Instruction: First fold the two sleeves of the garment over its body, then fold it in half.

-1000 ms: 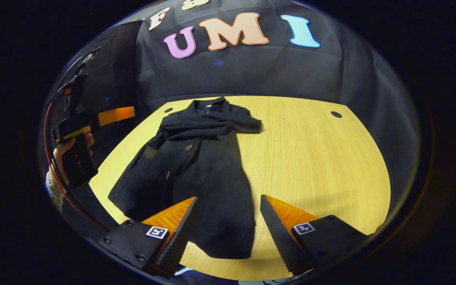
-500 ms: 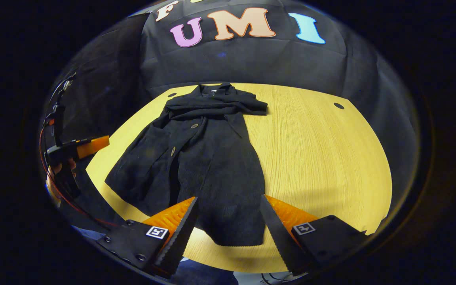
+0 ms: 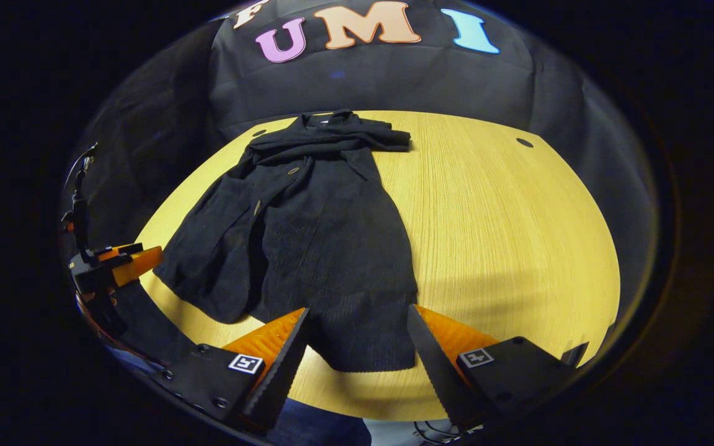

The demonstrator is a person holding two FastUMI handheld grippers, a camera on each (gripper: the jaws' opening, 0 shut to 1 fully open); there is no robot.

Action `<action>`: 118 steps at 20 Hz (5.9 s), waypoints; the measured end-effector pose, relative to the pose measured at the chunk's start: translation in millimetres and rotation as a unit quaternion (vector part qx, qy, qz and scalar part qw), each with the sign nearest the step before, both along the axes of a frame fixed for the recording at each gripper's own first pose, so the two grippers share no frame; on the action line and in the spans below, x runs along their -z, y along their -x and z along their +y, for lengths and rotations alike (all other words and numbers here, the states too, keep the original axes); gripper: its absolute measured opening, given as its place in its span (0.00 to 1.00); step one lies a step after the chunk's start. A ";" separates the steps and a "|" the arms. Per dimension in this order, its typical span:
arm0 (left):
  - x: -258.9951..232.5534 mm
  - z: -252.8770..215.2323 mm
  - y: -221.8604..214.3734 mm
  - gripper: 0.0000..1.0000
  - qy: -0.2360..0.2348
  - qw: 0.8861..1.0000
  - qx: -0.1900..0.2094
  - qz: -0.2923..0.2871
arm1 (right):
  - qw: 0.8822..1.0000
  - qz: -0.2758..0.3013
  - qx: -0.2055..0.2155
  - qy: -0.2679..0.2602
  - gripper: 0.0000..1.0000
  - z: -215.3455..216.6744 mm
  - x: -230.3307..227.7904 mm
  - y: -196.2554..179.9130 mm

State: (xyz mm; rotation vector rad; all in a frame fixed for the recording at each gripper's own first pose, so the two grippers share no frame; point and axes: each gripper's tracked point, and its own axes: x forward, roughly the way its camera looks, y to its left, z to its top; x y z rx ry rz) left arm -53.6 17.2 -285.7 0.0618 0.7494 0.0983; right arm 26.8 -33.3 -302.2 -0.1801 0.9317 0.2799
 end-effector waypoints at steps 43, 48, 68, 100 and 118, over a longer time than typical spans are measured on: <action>31.3 -30.9 4.9 0.00 0.030 0.997 0.059 0.051 | 0.996 0.016 -0.054 0.067 0.03 32.5 19.2 11.9; 18.5 -27.8 0.3 0.00 0.057 0.996 0.044 0.058 | 0.997 0.000 -0.043 0.057 0.02 39.2 0.1 4.7; -135.7 -34.0 -175.3 0.00 0.060 0.985 0.077 -0.140 | 0.984 -0.167 -0.047 0.035 0.02 75.2 -144.1 -139.0; -142.1 -11.1 -410.3 0.00 0.101 0.977 0.015 -0.184 | 0.973 -0.232 0.002 0.018 0.03 128.5 -187.7 -414.0; -79.3 -26.0 -452.9 0.13 0.051 0.988 0.052 -0.137 | 0.980 -0.164 0.102 -0.050 0.46 127.2 -124.6 -466.0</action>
